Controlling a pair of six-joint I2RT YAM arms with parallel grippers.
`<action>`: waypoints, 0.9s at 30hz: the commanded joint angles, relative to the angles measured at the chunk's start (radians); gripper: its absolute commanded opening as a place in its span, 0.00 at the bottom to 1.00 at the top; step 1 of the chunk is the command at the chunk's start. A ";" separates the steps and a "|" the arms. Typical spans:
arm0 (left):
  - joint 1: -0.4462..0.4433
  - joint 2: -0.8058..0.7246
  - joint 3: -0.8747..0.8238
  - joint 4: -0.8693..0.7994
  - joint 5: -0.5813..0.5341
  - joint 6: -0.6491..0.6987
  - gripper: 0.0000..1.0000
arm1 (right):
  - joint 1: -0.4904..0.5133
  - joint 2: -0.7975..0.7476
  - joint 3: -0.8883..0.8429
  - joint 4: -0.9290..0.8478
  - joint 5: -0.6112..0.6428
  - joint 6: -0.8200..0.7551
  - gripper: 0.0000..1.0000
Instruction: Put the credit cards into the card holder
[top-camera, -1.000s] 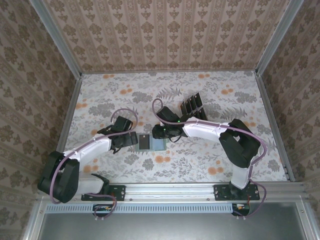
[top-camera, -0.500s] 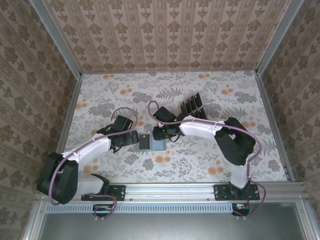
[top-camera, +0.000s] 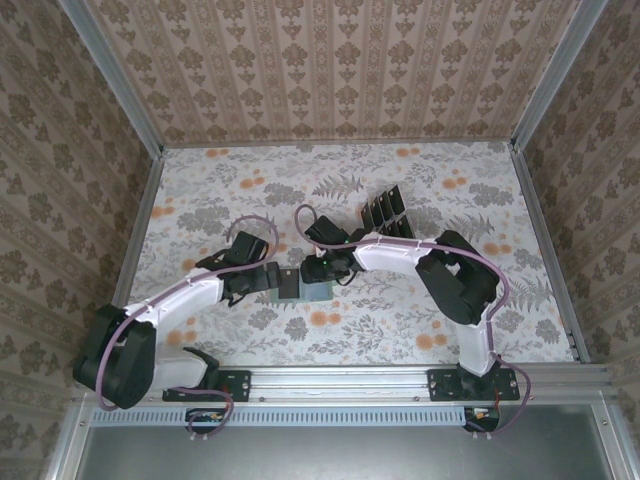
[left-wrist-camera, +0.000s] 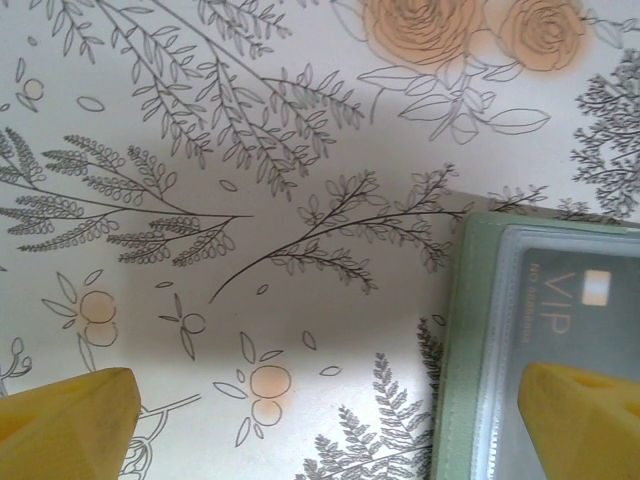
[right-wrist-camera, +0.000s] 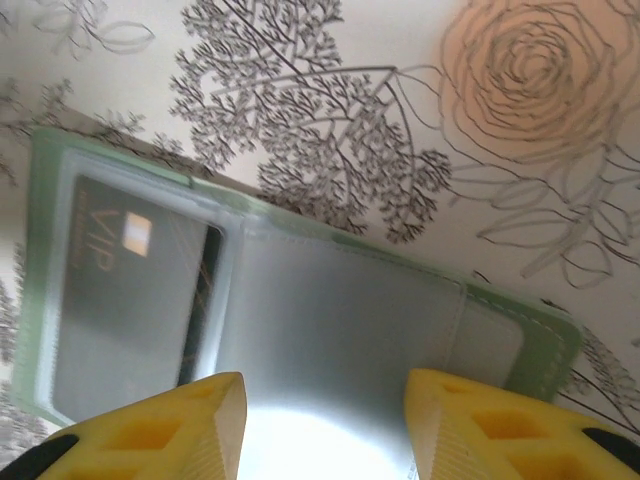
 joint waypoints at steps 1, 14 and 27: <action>-0.020 -0.036 -0.013 0.025 0.015 0.021 1.00 | -0.007 0.046 -0.031 0.045 -0.085 0.073 0.49; -0.133 -0.141 -0.123 0.120 -0.002 -0.039 1.00 | -0.021 0.049 -0.083 0.159 -0.136 0.220 0.49; -0.269 -0.098 -0.137 0.236 -0.067 -0.065 1.00 | -0.027 0.046 -0.116 0.189 -0.129 0.276 0.49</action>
